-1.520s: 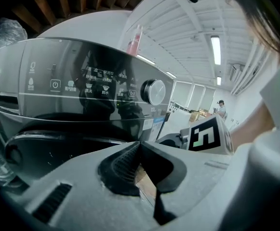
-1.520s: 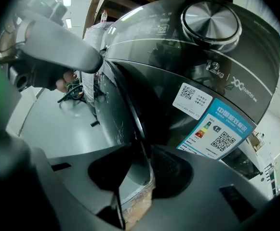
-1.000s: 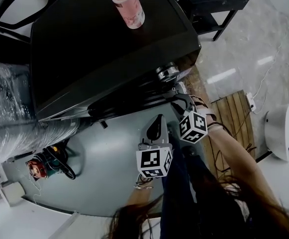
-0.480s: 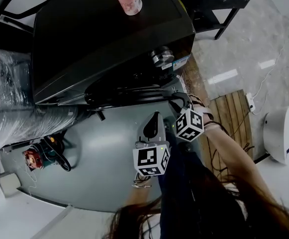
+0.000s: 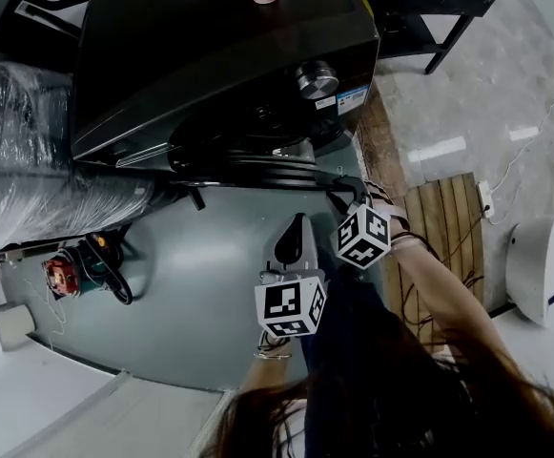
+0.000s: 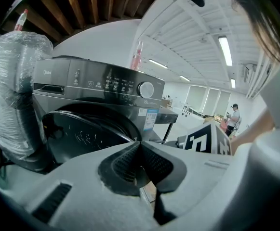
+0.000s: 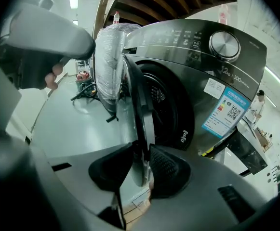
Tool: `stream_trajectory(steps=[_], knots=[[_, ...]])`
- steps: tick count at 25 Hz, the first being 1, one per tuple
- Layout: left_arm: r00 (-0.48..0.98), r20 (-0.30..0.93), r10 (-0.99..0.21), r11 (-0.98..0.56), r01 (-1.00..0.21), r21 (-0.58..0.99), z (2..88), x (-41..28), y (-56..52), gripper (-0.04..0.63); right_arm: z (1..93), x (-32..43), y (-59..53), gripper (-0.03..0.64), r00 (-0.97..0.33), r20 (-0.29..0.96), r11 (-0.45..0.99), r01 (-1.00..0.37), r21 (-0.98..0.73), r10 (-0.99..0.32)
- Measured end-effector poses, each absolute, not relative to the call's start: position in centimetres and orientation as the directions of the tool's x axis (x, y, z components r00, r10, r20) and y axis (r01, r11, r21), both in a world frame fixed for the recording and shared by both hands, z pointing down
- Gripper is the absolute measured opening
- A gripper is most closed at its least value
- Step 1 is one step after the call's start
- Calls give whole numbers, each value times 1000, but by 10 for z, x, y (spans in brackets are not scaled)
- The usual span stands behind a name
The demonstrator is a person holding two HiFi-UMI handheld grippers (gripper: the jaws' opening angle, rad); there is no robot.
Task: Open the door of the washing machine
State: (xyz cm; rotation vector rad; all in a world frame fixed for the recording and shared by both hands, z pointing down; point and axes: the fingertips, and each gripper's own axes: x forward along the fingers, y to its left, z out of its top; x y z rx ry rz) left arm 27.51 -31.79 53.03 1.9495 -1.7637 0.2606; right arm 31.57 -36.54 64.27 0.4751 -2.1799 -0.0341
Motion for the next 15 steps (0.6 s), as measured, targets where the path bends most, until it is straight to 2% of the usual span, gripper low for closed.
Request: stream_trajectory(steps=[15], knots=[[32,482,-876,89,-970,226,531,253,-255,12,657,307,-283,78,-560,786,954,-271,127,-264]])
